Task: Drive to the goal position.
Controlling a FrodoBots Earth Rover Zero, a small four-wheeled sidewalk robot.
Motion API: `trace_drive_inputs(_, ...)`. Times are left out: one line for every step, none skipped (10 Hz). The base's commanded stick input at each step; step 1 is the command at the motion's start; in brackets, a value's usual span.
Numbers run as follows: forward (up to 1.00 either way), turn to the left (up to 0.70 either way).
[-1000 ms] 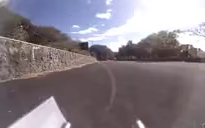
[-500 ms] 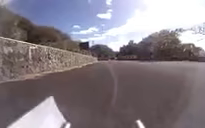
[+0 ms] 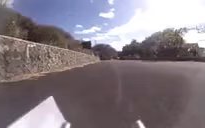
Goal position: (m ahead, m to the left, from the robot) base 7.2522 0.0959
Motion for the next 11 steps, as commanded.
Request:
trace_drive_inputs(0.7,-0.16)
trace_drive_inputs(0.7,-0.35)
trace_drive_inputs(0.7,-0.35)
trace_drive_inputs(0.7,-0.35)
trace_drive_inputs(0.7,-0.35)
trace_drive_inputs(0.7,-0.2)
trace_drive_inputs(0.7,0.0)
trace_drive_inputs(0.7,0.0)
trace_drive_inputs(0.7,0.0)
trace_drive_inputs(0.7,0.0)
trace_drive_inputs(0.7,0.0)
